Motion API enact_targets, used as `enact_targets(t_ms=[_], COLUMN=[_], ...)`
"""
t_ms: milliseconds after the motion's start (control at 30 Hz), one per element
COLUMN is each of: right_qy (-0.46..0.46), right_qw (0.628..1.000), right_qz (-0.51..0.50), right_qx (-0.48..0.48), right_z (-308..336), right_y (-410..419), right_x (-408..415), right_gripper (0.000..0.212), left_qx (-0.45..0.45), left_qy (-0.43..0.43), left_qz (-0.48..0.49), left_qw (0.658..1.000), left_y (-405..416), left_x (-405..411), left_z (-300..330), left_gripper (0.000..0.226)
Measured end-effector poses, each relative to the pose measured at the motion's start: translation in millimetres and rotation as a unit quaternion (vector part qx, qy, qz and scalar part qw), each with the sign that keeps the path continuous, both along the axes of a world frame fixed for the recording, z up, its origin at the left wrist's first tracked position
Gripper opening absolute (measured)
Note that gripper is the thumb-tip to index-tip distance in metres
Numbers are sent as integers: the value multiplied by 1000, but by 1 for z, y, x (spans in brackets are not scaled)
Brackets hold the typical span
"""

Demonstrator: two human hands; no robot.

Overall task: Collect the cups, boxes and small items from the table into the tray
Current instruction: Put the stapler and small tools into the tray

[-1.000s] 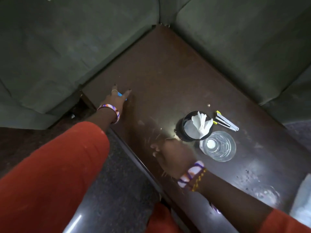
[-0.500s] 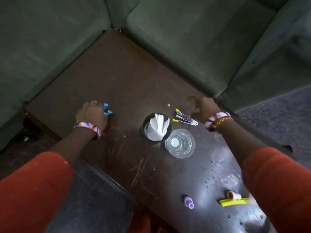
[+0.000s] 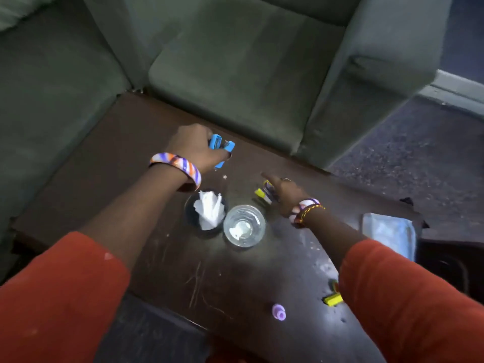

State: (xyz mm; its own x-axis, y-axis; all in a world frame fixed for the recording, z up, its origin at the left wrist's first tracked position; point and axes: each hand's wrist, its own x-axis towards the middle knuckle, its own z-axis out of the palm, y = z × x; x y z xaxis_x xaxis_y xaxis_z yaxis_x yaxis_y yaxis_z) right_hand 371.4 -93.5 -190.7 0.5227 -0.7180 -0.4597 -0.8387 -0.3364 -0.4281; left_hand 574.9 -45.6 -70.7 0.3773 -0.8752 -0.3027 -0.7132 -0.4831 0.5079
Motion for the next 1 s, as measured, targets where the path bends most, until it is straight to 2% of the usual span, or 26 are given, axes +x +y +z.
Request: enact_targets(t_ms=[133,267,333,433,533,667,767,833,867,1000], right_qy=[-143,-224,-252,-224,-170,-127,-73,-54,-53,-92], right_qw=[976,929,905,906,917,918,925,927,926,900], right_qz=[-158,-292,-341,-353,-344,-362,-362,-360,-365,-422], right_qx=[-46,-30,-32,-68,-107,-100,-87,-86,-83,-50], right_z=[65,141,180,237,285,322,328,320,313,267], right_y=[16,24,26,30,38,56,68,77,82,104], right_x=[-53,-115,-158,-232,-314,-424,-501,-548,-570,-638], right_gripper=[49,19,12,18,29,33,28,13,12,14], left_qx=[-40,-80,-112,-126,-126,-116,-104,-80,-65,-8], left_qy=[37,101,125,141,171,188,204,210,203,108], left_qz=[-49,-114,-150,-208,-257,-317,-342,-356,-368,-420], left_qw=[997,985,974,960,943,922,912,907,905,901], left_y=[-14,-30,-33,-35,-34,-25,-12,-3,3,22], left_x=[-67,-156,-207,-287,-370,-482,-556,-598,-615,-663], left_z=[34,76,97,130,153,165,159,145,136,93], left_gripper=[45,33,30,21,25,27,21,28,27,25])
